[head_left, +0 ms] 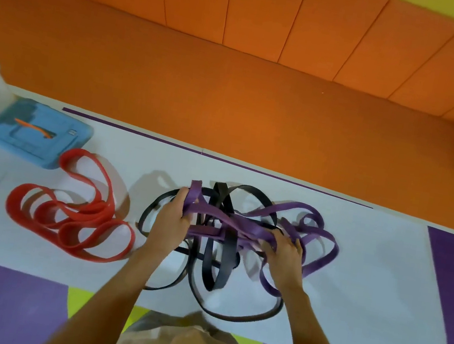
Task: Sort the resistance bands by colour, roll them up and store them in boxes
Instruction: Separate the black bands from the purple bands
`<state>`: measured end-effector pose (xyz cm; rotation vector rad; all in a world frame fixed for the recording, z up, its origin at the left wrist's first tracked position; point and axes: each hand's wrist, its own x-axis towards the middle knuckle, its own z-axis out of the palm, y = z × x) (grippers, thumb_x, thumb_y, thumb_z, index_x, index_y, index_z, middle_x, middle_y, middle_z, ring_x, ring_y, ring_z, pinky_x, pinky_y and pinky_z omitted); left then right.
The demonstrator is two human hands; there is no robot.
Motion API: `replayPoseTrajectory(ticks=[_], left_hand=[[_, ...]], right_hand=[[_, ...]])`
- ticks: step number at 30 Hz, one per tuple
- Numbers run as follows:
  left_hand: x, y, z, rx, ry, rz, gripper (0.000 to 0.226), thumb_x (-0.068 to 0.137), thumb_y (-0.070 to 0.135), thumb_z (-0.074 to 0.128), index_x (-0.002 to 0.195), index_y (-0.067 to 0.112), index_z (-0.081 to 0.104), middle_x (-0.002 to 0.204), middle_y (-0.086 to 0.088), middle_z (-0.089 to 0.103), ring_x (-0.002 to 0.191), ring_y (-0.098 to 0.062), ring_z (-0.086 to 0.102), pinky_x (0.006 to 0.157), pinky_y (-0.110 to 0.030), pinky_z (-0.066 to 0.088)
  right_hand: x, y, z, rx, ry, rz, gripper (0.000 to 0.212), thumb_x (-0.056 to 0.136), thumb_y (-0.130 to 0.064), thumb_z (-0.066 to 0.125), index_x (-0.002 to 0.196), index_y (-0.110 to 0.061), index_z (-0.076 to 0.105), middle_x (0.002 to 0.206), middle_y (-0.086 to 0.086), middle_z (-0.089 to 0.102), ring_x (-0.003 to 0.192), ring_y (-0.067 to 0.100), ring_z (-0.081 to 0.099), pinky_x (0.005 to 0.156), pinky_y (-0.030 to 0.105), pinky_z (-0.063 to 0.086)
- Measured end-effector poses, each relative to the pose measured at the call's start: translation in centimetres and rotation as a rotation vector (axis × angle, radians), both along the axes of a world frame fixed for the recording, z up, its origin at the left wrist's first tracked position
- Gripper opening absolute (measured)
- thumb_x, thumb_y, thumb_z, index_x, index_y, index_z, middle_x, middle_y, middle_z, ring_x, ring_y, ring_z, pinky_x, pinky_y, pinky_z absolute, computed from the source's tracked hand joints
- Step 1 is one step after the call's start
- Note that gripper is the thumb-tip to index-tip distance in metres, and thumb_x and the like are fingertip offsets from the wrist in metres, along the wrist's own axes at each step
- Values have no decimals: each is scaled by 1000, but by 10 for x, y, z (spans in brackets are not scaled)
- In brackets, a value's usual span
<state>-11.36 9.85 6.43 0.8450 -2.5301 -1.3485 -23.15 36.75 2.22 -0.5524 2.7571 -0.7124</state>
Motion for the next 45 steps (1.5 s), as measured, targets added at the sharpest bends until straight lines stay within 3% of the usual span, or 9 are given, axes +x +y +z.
replayPoseTrajectory(ticks=[4,8,15,20,27,32,36,41,45], left_hand=[[7,-31,14,-177,-45,-71,43,92,-12,50,124,17,51,99,-4,69,89,-30,68,74,-41,57],[13,-40,17,-273,30,-137,40,90,-12,54,115,18,57,101,1,69,91,-25,65,82,-39,55],[10,-32,23,310,-41,18,8,94,13,67,99,19,67,74,3,71,69,-14,69,68,-30,51],[7,-27,37,157,-21,-86,19,89,12,75,81,21,60,68,2,60,62,-16,56,60,-29,44],[-18,-5,68,232,-108,-266,20,89,17,73,106,21,64,92,-5,69,84,-26,67,74,-34,48],[-47,53,78,560,-160,-130,20,93,29,73,103,11,71,88,-4,70,85,-21,67,80,-34,46],[-71,110,72,792,-180,-74,13,95,33,73,107,35,68,120,-6,75,111,-17,71,96,-37,56],[-99,154,69,897,-94,-33,74,87,42,74,154,29,48,131,0,66,122,-19,66,111,-43,52],[-106,150,65,642,-149,-194,61,99,43,68,154,34,41,110,14,79,109,-2,72,98,-27,55]], right_hand=[[-8,-5,28,-187,-56,-129,14,101,-17,66,116,-16,66,81,-2,68,71,23,64,71,39,52],[-9,-8,46,-197,-19,-199,10,102,-19,66,99,-24,58,68,-11,61,58,5,59,58,20,41],[-3,0,70,-345,17,-375,34,101,-12,67,132,-20,55,94,-15,65,80,3,66,73,21,52],[-12,18,64,-328,-1,-407,33,100,-6,66,130,-17,61,103,-1,70,80,3,65,67,4,48],[-27,41,37,-136,-331,-185,50,89,1,74,136,-10,59,111,10,71,108,37,69,95,48,56],[-29,41,36,-172,-326,47,72,89,-6,75,151,-29,47,149,-3,48,146,27,39,119,43,36],[-23,30,63,-626,-777,92,48,91,-53,75,136,-45,62,139,-21,64,135,10,58,104,17,49],[-36,37,66,-850,-781,29,47,90,-24,82,133,-17,66,123,8,76,118,25,72,100,37,58],[-59,59,55,-845,-682,-166,21,94,-3,72,114,-8,75,98,14,81,89,29,78,83,40,63]])
